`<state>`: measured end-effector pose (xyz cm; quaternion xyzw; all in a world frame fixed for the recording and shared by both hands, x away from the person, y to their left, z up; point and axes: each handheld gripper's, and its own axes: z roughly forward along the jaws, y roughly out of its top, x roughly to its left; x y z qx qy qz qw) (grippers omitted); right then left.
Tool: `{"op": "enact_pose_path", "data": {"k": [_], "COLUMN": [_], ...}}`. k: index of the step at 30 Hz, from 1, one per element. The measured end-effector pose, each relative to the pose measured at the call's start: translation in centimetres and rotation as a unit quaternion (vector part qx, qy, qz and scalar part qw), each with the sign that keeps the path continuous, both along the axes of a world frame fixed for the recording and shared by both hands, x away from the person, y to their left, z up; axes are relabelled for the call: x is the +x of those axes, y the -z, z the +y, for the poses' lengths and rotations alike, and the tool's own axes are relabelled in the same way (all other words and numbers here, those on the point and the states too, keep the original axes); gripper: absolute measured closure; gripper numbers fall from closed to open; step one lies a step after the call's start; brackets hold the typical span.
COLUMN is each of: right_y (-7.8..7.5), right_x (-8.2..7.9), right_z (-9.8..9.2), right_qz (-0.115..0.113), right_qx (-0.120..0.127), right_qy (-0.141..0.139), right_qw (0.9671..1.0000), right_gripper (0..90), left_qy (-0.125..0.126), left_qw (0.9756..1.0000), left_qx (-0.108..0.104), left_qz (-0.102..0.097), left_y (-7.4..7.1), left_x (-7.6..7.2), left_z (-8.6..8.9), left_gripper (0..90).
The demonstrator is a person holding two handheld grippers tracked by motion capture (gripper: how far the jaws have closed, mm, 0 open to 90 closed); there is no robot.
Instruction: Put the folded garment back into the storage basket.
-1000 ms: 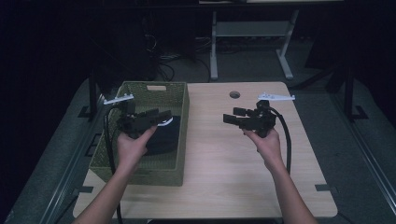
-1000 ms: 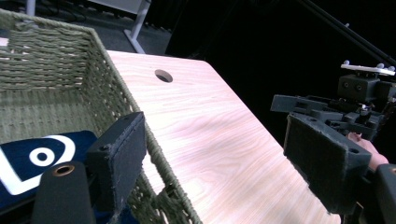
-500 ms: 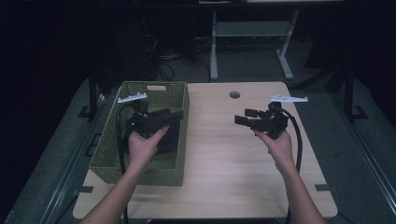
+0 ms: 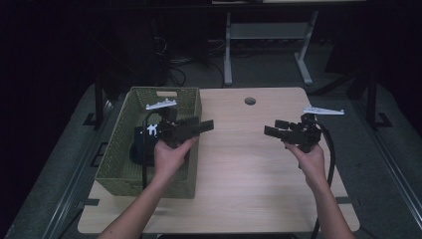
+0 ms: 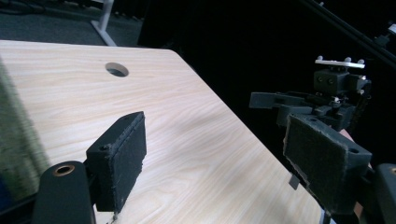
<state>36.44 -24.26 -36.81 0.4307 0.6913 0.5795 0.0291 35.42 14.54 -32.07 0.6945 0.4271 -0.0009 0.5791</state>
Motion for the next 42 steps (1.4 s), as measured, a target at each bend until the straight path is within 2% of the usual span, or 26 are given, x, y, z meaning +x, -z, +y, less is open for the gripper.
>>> {"op": "enact_pose_path", "data": {"k": [24,31,36,42], "right_y": [1.4,1.5,2.2,2.9], "right_x": [-1.5,-1.9,-2.4,-3.3], "right_z": [-4.4,-5.4,-6.4,-7.7], "right_qz": [0.019,0.025,0.031,0.038], "right_qx": [-0.005,-0.016,-0.025,-0.019], "right_qy": [0.031,0.036,0.046,0.055], "right_qw": [0.9994,0.9989,0.9982,0.9976], "right_gripper": [21.3,21.2,21.3,21.3], "left_qy": [0.037,0.048,0.059,0.068], "left_qw": [0.9993,0.9989,0.9982,0.9977], "left_qx": [0.004,0.003,-0.001,-0.001], "left_qz": [0.005,0.001,0.0,-0.004], "left_y": [1.4,1.6,2.2,2.6], "left_x": [0.3,-0.1,-0.4,-0.9], "left_z": [-5.0,-6.5,-7.7,-9.0], "left_gripper": [20.6,20.5,20.5,20.5]}}
